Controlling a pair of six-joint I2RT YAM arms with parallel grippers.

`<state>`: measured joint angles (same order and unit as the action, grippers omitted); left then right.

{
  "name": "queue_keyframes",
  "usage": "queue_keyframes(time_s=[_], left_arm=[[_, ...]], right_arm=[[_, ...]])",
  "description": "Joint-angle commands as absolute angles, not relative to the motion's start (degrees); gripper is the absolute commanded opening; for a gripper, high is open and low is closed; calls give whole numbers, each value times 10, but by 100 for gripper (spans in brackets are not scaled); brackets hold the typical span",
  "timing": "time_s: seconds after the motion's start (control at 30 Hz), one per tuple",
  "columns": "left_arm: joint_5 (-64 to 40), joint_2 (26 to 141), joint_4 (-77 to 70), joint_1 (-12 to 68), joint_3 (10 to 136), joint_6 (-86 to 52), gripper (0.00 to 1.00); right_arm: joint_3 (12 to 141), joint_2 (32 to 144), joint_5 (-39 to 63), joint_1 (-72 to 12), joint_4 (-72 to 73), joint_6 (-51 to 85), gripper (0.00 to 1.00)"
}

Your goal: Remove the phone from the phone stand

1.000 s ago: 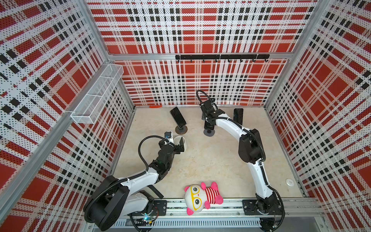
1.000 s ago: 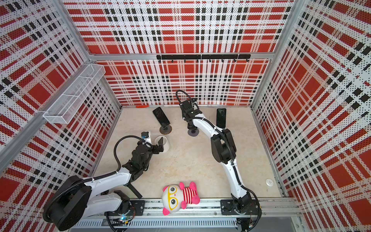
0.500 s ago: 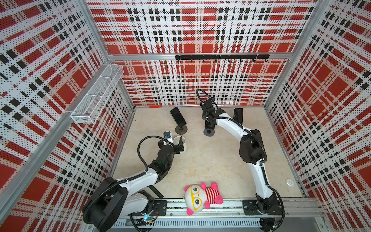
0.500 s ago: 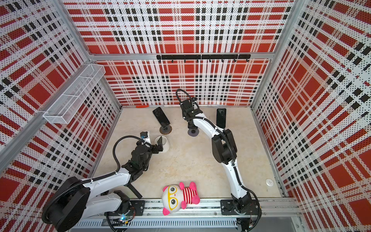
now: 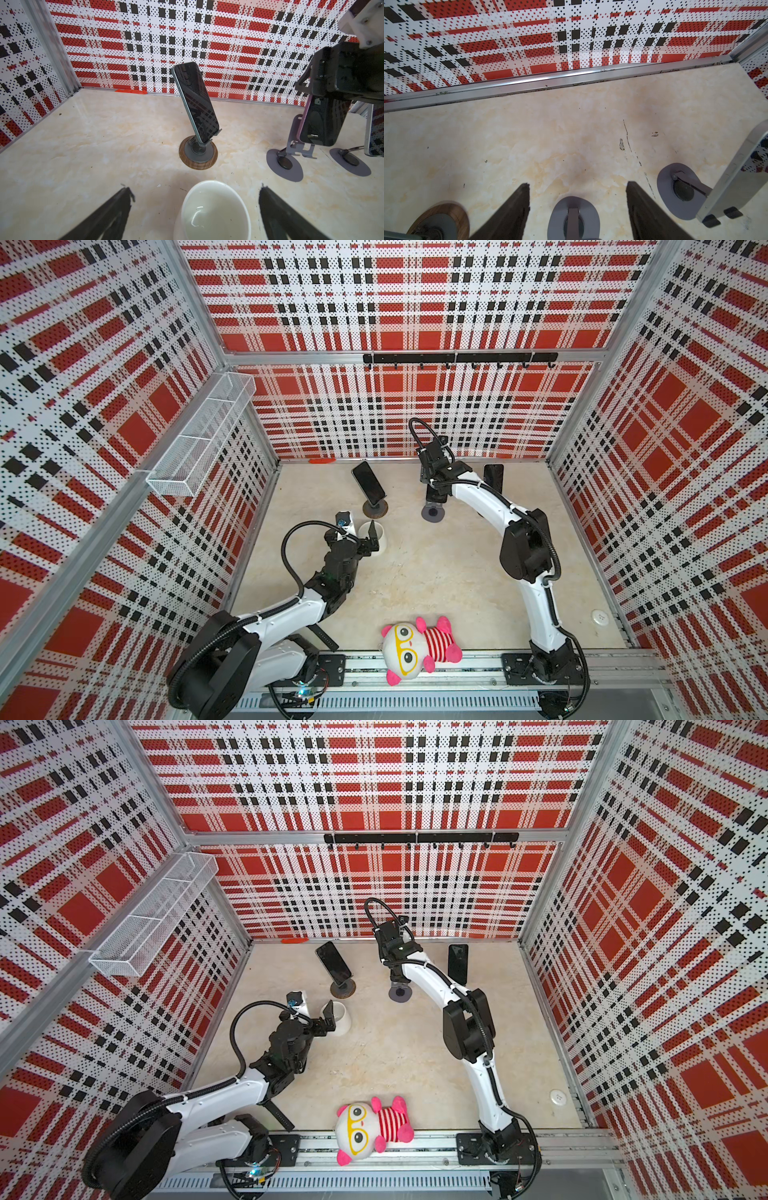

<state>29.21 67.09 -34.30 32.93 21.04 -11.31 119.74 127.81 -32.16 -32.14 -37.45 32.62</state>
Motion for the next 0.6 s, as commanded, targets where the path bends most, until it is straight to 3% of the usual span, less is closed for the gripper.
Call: queue_keyframes(time_s=[0.0,0.57], left_arm=[[307,663,-352,332,204,-116,98],[295,658,-349,332,207,-121,98]], right_arm=[[1210,1228,-334,-326,-382,321,73],[1123,1124,-252,-325,-423,326,73]])
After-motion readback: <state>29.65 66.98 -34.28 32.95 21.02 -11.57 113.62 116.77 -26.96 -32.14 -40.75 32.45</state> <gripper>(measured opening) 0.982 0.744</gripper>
